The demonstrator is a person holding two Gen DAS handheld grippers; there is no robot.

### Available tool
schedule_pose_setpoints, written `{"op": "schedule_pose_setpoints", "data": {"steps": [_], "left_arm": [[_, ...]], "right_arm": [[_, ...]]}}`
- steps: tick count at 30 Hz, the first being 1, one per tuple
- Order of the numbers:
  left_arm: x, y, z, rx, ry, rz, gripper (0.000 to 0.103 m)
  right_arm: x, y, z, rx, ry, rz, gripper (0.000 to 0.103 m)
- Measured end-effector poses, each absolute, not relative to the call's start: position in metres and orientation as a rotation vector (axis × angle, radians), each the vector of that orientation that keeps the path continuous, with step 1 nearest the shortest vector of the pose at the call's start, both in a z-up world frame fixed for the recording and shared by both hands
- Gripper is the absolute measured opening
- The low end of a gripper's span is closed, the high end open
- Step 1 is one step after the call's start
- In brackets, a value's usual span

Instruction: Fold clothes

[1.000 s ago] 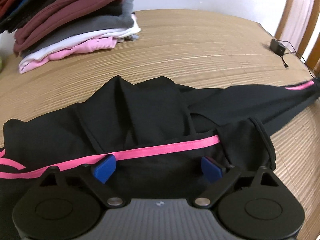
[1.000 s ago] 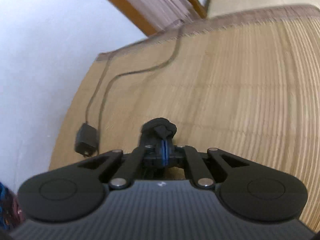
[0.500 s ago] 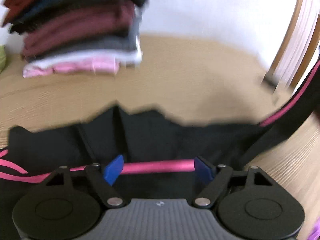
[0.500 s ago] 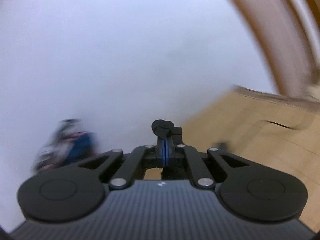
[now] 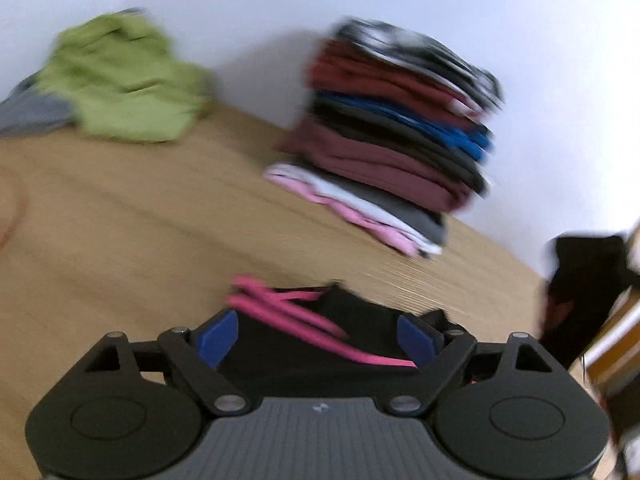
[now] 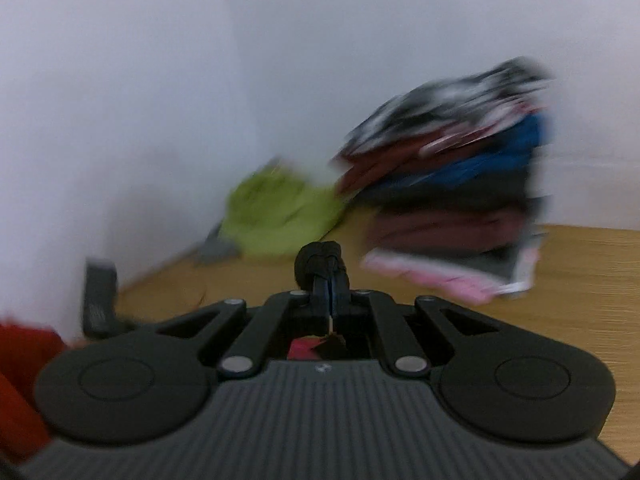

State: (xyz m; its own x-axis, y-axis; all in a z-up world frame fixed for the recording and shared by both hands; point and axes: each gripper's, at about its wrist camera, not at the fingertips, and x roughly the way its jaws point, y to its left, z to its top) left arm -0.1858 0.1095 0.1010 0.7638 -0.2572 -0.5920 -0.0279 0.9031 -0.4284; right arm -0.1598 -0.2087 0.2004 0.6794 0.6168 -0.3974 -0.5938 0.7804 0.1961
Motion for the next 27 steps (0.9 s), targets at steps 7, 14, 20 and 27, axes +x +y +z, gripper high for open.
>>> {"op": "schedule_pose_setpoints", "data": {"steps": [7,14,20,27], "left_arm": [[-0.234,0.182,0.067,-0.502,0.804,-0.058,0.089],[-0.314,0.152,0.039,-0.368,0.911,-0.138,0.090],[-0.352,0.114,0.021,-0.205,0.800,-0.225,0.091],[-0.402,0.117,-0.014,-0.044,0.796,-0.366,0.092]], "right_arm": [[-0.162,-0.075,0.129,0.042,0.743,0.731,0.083],[-0.220,-0.188,0.116,0.166,0.897,0.824,0.083],[-0.298,-0.287,0.089,0.118,1.244,0.741,0.083],[-0.426,-0.311,0.039,0.092,1.052,0.313,0.083]]}}
